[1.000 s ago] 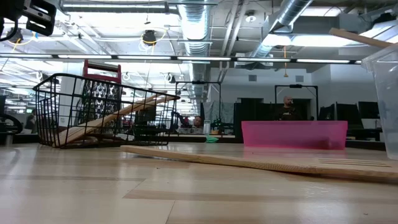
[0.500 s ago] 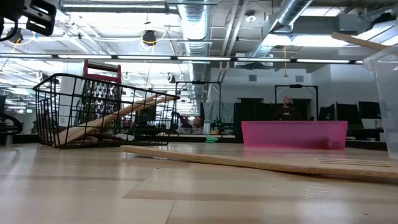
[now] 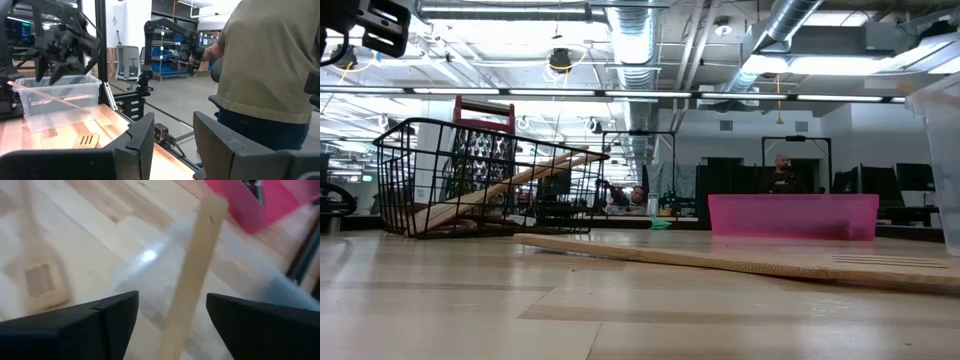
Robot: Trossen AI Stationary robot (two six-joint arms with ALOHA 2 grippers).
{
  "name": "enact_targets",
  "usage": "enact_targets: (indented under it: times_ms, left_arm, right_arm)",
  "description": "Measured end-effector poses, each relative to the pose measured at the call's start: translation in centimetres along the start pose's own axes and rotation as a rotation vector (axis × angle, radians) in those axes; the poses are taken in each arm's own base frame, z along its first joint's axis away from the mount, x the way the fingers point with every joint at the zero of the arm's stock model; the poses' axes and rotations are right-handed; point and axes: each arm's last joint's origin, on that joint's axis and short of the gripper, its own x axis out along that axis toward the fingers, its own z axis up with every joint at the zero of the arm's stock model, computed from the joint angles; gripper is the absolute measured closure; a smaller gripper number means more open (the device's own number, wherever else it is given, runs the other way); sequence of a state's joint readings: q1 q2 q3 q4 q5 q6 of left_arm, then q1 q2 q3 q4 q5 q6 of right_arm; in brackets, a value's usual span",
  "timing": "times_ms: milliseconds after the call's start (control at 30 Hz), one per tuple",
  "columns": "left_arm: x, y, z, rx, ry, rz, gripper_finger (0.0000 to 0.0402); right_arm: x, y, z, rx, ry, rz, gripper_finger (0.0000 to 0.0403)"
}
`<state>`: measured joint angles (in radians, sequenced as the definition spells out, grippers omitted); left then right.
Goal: Pick & Place Kitchen Items
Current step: Put the brown spatula into the transparent bin
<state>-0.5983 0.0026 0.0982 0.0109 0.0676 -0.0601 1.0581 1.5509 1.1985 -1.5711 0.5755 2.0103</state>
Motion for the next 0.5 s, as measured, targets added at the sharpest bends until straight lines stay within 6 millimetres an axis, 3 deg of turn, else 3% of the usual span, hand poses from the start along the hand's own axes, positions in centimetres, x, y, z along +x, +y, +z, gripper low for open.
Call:
enact_targets:
  times_ms: [333, 500]
  left_arm:
    - [0.0, 0.0, 0.1, 0.001, -0.009, -0.001, 0.0284]
    - [0.0, 0.0, 0.1, 0.001, -0.013, -0.001, 0.0284]
  right_arm:
    - [-4.0, -1.0, 10.2, -0.178, 0.117, 0.234, 0.0173]
    - [-3.1, 1.0, 14.4, -0.317, 0.087, 0.31, 0.0188]
